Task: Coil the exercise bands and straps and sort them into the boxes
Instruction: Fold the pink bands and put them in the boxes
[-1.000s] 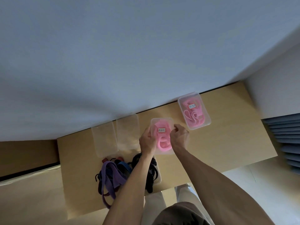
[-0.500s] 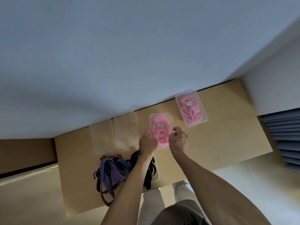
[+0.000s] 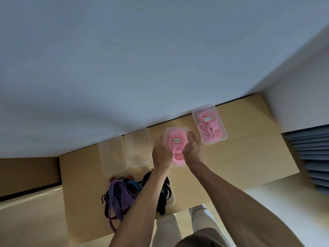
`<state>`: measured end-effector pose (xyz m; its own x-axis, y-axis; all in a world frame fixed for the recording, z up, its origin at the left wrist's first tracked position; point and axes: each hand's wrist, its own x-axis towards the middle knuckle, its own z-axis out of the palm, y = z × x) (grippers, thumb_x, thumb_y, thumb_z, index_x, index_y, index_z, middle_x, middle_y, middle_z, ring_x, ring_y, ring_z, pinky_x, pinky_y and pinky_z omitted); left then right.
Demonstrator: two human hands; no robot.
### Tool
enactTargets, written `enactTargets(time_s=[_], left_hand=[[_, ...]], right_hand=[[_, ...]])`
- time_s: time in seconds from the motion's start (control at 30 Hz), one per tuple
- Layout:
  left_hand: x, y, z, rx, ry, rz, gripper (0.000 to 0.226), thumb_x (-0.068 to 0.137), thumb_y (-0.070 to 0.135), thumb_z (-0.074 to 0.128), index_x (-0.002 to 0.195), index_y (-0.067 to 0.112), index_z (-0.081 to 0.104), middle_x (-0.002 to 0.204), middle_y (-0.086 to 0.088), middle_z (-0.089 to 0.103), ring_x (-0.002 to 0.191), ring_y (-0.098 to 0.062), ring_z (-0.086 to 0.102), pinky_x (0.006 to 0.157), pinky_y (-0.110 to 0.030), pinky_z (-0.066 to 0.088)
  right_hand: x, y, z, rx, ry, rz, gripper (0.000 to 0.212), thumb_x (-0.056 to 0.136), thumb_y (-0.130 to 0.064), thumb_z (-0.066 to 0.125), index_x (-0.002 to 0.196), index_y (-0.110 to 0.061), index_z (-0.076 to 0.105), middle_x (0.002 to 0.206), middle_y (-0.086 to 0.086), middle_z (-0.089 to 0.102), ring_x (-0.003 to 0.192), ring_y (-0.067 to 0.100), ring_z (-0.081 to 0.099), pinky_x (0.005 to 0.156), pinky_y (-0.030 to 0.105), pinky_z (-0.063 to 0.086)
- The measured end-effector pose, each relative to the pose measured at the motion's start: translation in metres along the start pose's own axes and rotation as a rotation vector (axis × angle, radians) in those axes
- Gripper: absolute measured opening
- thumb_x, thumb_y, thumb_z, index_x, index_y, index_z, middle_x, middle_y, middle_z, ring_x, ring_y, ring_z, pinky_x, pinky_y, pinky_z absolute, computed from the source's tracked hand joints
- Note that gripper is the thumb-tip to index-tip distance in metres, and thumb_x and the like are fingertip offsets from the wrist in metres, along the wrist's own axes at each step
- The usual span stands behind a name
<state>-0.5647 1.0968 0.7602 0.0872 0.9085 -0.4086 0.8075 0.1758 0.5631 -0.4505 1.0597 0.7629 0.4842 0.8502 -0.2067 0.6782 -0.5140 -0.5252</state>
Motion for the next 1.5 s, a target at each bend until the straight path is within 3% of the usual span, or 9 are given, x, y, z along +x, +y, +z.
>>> enactTargets(time_s=[0.13, 0.5, 0.67, 0.77, 0.9, 1.0, 1.2, 1.37, 1.5], left_hand=[[0.019, 0.007, 0.001, 0.066, 0.002, 0.129, 0.031, 0.103, 0.022, 0.039, 0.129, 0.018, 0.055, 0.096, -0.008, 0.063, 0.086, -0.028, 0.063, 0.067, -0.032, 0.046], [0.051, 0.022, -0.004, 0.098, -0.078, 0.138, 0.025, 0.100, 0.021, 0.046, 0.120, 0.018, 0.061, 0.103, -0.010, 0.069, 0.093, -0.031, 0.064, 0.067, -0.029, 0.038], [0.031, 0.024, -0.005, 0.102, -0.014, 0.123, 0.036, 0.098, 0.030, 0.040, 0.131, 0.019, 0.048, 0.129, -0.008, 0.055, 0.115, -0.029, 0.056, 0.078, -0.034, 0.045], [0.007, 0.012, 0.000, 0.430, -0.058, 0.374, 0.062, 0.091, 0.050, 0.051, 0.145, 0.020, 0.042, 0.151, -0.006, 0.036, 0.136, -0.026, 0.040, 0.096, -0.034, 0.050], [-0.004, -0.003, 0.009, 0.516, -0.235, 0.402, 0.118, 0.074, 0.057, 0.077, 0.159, 0.009, 0.011, 0.168, -0.016, 0.000, 0.155, -0.031, 0.005, 0.117, -0.040, 0.033], [-0.001, 0.009, 0.020, 0.518, -0.192, 0.357, 0.111, 0.076, 0.052, 0.079, 0.158, 0.011, 0.015, 0.168, -0.016, -0.004, 0.155, -0.032, 0.001, 0.119, -0.042, 0.029], [0.011, 0.035, 0.030, 0.467, -0.054, 0.339, 0.085, 0.075, 0.064, 0.067, 0.144, 0.022, 0.039, 0.163, -0.015, 0.018, 0.153, -0.031, 0.011, 0.112, -0.041, 0.039], [0.013, 0.043, 0.046, 0.403, -0.090, 0.222, 0.104, 0.083, 0.065, 0.065, 0.157, 0.007, 0.020, 0.166, -0.024, -0.002, 0.155, -0.035, -0.002, 0.124, -0.040, 0.017], [0.011, 0.046, 0.041, 0.403, -0.090, 0.218, 0.098, 0.081, 0.058, 0.069, 0.155, 0.012, 0.025, 0.167, -0.020, 0.002, 0.155, -0.033, 0.002, 0.122, -0.041, 0.020]], right_hand=[[0.009, 0.005, 0.005, -0.121, -0.167, -0.013, 0.028, 0.085, 0.003, 0.059, 0.113, 0.002, 0.062, 0.153, 0.013, 0.043, 0.127, 0.033, 0.055, 0.093, 0.040, 0.053], [0.031, -0.004, -0.003, -0.230, -0.197, -0.100, 0.039, 0.088, -0.006, 0.057, 0.127, -0.002, 0.055, 0.158, 0.011, 0.035, 0.139, 0.027, 0.042, 0.114, 0.038, 0.034], [0.030, -0.005, -0.017, -0.184, -0.007, -0.132, 0.046, 0.076, 0.003, 0.048, 0.119, -0.003, 0.061, 0.139, 0.024, 0.050, 0.132, 0.041, 0.045, 0.112, 0.053, 0.033], [0.022, 0.008, -0.027, -0.125, 0.128, -0.067, 0.057, 0.074, 0.005, 0.037, 0.124, -0.005, 0.062, 0.137, 0.028, 0.051, 0.131, 0.047, 0.045, 0.103, 0.059, 0.042], [0.018, 0.030, -0.031, -0.186, -0.038, 0.080, 0.072, 0.078, 0.008, 0.051, 0.147, -0.012, 0.045, 0.158, 0.018, 0.031, 0.146, 0.038, 0.027, 0.108, 0.054, 0.036], [0.018, 0.036, -0.028, -0.213, -0.085, 0.101, 0.070, 0.083, 0.004, 0.051, 0.149, -0.016, 0.042, 0.162, 0.014, 0.024, 0.149, 0.033, 0.021, 0.109, 0.050, 0.036], [0.027, 0.038, -0.031, -0.177, -0.018, 0.072, 0.058, 0.076, 0.008, 0.057, 0.132, -0.009, 0.058, 0.138, 0.021, 0.049, 0.121, 0.040, 0.050, 0.088, 0.050, 0.047], [0.028, 0.042, -0.027, -0.180, -0.041, 0.049, 0.032, 0.077, 0.000, 0.065, 0.107, -0.013, 0.066, 0.135, 0.017, 0.051, 0.123, 0.039, 0.049, 0.085, 0.049, 0.052], [0.028, 0.044, -0.026, -0.259, -0.119, 0.042, 0.045, 0.073, -0.011, 0.081, 0.114, -0.018, 0.062, 0.142, 0.014, 0.045, 0.133, 0.035, 0.041, 0.096, 0.047, 0.044]])
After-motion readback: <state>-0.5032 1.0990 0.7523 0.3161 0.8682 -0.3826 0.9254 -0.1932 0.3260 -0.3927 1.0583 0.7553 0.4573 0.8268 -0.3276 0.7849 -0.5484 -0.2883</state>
